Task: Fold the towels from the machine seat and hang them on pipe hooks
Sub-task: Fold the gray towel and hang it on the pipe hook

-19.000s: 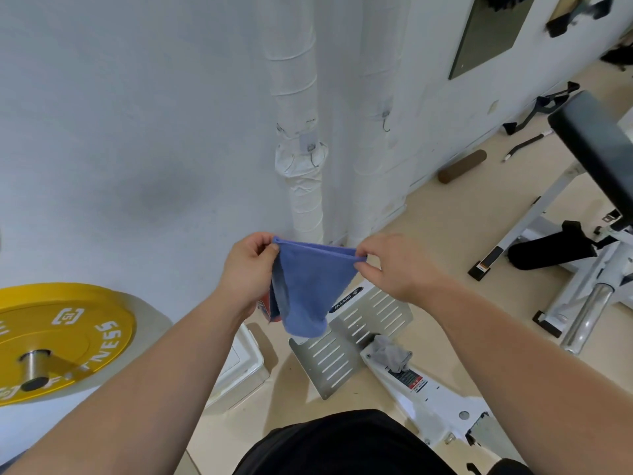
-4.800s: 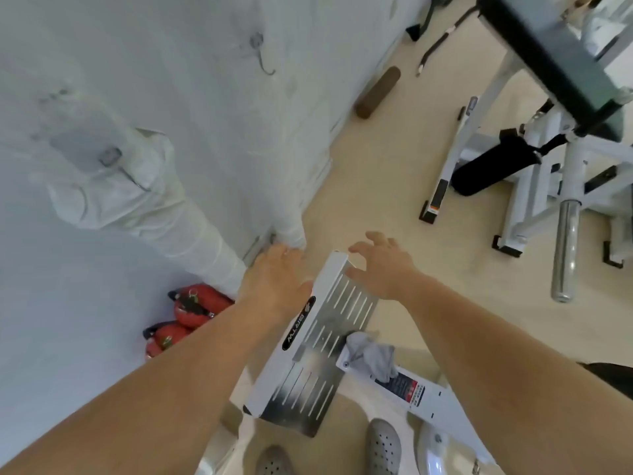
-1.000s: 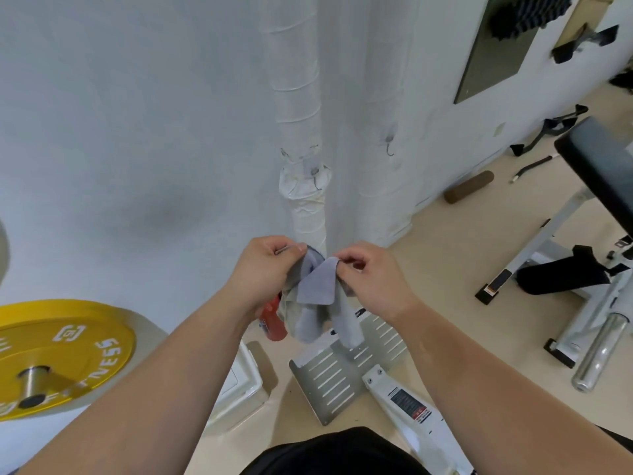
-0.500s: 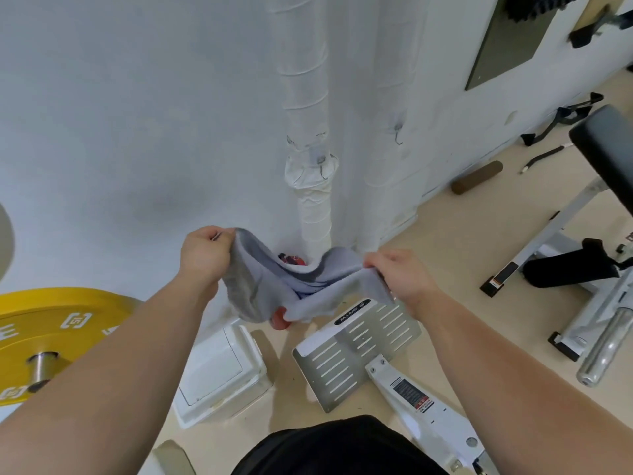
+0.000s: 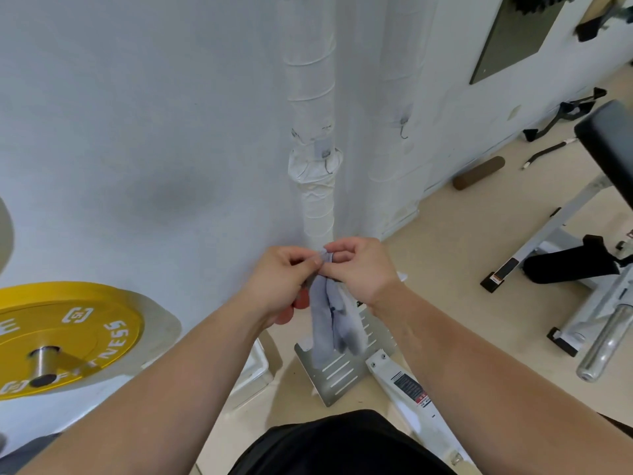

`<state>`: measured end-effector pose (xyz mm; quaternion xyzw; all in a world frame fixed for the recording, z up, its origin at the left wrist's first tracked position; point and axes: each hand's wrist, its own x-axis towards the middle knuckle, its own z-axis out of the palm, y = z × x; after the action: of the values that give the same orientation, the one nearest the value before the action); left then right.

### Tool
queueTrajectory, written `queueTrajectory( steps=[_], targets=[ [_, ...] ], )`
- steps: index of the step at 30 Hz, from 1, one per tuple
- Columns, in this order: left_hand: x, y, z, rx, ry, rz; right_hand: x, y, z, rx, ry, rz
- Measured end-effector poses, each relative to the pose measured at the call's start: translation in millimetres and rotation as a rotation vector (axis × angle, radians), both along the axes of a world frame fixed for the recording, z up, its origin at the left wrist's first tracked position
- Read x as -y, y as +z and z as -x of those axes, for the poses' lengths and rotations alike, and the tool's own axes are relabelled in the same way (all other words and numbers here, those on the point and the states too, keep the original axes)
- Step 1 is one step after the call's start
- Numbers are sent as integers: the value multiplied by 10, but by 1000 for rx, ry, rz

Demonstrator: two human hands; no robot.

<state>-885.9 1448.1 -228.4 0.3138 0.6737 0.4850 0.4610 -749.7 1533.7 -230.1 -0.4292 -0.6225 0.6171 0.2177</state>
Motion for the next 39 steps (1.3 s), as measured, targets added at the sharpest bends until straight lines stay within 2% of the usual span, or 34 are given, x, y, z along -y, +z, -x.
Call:
queueTrajectory(
  steps=[2,4,6,9,14,18,19,21,23,25,27,32,37,39],
  targets=[
    [12,2,-38,38,40,-4,28,30,-5,-66,-15,89],
    [26,7,-35,22,108,-23,34,56,-14,-186,-89,301],
    [34,3,-9,-8,187,-39,4,15,-58,-205,-123,376],
    [34,-11,11,-7,257,-46,-10,-80,-110,-172,-93,282],
    [23,16,-96,93,196,-42,-5,-151,-137,161,-53,-287],
    [56,4,-11,63,217,-61,-68,-133,-181,203,28,-465],
    [70,4,16,46,215,-67,-79,-111,-200,157,56,-447],
    [102,3,42,65,200,-89,-78,-43,-234,-4,91,-280],
    [118,7,11,129,145,-95,-67,4,-246,-117,77,-116],
    [110,8,-59,225,102,-104,-55,10,-220,-169,17,-37],
    [91,15,-150,301,112,-117,-43,2,-193,-162,-57,-14],
    [62,16,-344,280,118,-121,-13,23,-157,-152,-157,-44],
    [56,63,-379,233,144,-133,59,27,-195,-150,-105,-105],
    [63,98,-402,268,151,-143,66,28,-227,-142,-83,-148]
  ],
)
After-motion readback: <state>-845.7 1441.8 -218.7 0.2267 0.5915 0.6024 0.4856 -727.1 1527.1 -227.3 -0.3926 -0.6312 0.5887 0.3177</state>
